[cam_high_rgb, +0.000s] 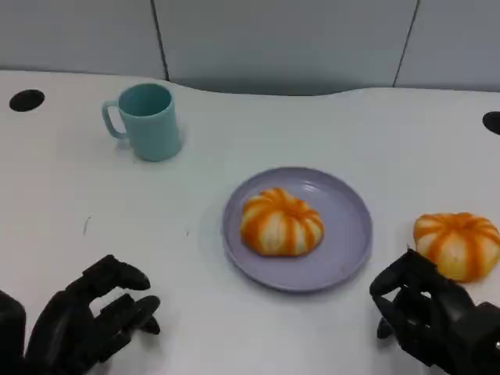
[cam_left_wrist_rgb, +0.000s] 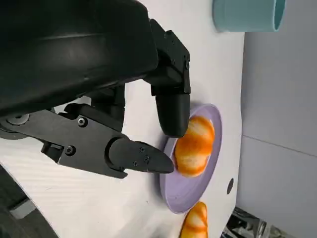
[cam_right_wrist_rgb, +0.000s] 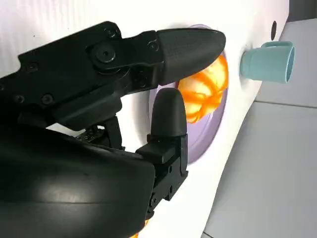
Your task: Grasp the bread from the table and place it into the plate.
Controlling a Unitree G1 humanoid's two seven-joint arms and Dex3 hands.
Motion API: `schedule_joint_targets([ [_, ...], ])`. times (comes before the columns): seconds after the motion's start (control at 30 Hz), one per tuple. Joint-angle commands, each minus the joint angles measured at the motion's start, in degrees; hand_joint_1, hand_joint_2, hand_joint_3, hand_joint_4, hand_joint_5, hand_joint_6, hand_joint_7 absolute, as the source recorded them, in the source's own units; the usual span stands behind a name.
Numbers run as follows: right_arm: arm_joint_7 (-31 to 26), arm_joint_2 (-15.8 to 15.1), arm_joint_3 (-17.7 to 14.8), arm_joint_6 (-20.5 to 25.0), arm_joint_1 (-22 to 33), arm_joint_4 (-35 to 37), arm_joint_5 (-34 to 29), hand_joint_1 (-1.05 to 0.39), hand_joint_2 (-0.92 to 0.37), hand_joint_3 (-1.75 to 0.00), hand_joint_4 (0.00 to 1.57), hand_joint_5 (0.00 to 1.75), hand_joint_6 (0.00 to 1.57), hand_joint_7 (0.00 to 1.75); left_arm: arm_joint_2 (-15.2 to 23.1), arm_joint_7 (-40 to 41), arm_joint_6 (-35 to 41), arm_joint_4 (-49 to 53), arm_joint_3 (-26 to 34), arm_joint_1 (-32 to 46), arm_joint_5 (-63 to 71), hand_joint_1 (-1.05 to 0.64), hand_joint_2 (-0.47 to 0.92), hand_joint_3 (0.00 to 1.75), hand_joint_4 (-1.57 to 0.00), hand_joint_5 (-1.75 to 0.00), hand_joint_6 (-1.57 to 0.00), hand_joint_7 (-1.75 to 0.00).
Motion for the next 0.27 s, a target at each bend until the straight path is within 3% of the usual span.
schedule_joint_targets([
  [0.03,0.15,-0.44,-0.63,-0.73,0.03,0.17,0.87,-0.29,-0.92,-0.34,0.61,1.75,0.37,1.75,0.94,-0.31,-0.61,1.27,0.35,-0.77,0.12,-0.35,0.92,0.12,-0.47,-1.75,-0.39,-1.63],
  [0.27,-0.11,-0.83,-0.66,0.24,-0.10,-0.25,0.37,-0.29,-0.92,-0.34,0.62,1.75,0.36,1.75,0.94,-0.28,-2.24,2.18,0.06,-1.26,0.86,-0.36,0.92,0.10,-0.48,-1.75,-0.39,-1.65],
])
